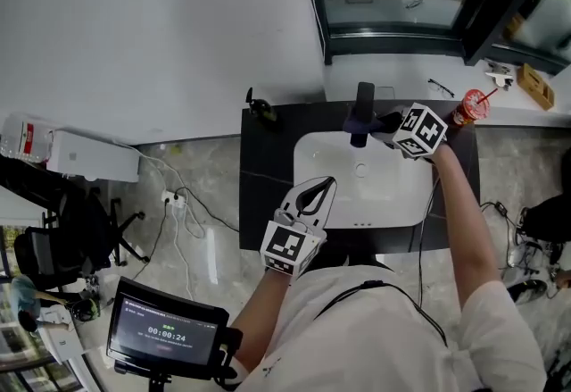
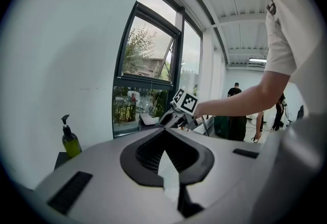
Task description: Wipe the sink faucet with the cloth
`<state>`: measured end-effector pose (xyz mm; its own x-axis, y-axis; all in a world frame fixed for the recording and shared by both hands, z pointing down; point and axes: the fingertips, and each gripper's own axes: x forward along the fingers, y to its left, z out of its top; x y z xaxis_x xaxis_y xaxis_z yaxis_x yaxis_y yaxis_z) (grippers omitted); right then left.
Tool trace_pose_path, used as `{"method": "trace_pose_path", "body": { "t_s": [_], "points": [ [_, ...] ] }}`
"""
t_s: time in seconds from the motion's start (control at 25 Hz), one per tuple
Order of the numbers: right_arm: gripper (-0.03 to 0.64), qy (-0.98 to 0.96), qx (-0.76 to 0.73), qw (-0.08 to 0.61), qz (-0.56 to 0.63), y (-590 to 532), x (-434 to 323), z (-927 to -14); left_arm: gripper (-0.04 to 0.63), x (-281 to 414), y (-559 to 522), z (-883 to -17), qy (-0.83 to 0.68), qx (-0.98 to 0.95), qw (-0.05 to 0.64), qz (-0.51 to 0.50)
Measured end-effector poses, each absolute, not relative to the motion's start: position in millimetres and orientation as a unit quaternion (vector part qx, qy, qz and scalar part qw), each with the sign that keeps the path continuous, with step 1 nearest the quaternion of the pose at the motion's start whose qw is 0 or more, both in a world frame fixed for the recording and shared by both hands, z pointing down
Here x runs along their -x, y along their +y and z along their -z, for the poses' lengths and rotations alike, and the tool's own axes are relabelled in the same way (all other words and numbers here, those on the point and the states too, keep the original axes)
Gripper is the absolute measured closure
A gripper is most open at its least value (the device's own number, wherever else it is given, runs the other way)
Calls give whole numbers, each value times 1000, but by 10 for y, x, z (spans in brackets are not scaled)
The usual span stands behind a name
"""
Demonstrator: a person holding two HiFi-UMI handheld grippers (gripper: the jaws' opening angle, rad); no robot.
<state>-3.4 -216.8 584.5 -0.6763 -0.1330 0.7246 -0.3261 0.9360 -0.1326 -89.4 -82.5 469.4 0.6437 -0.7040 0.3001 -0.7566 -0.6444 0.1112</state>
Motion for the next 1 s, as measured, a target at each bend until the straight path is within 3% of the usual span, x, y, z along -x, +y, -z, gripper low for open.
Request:
{"method": "trace_pose_path", "body": {
  "t_s": [0.44,0.72,0.88,1.0],
  "points": [
    [508,-897,-236,353,-122,-2204,-461,-5767,600,768,-845,-4582,-390,-909,100,-110],
    [508,-920,-288,262,-53,-1805,-481,-5228,600,523,-853,-4549,-356,-924,90,-107],
    [506,-917,-346,189,-59,-1482,-684,-4977,600,224,-867,-4566,-321,-936,91,-108],
    [506,-898,-398,172,-71,-1236,-986,-4971,600,-84,-854,-4592,-285,-948,88,-107]
  ]
}}
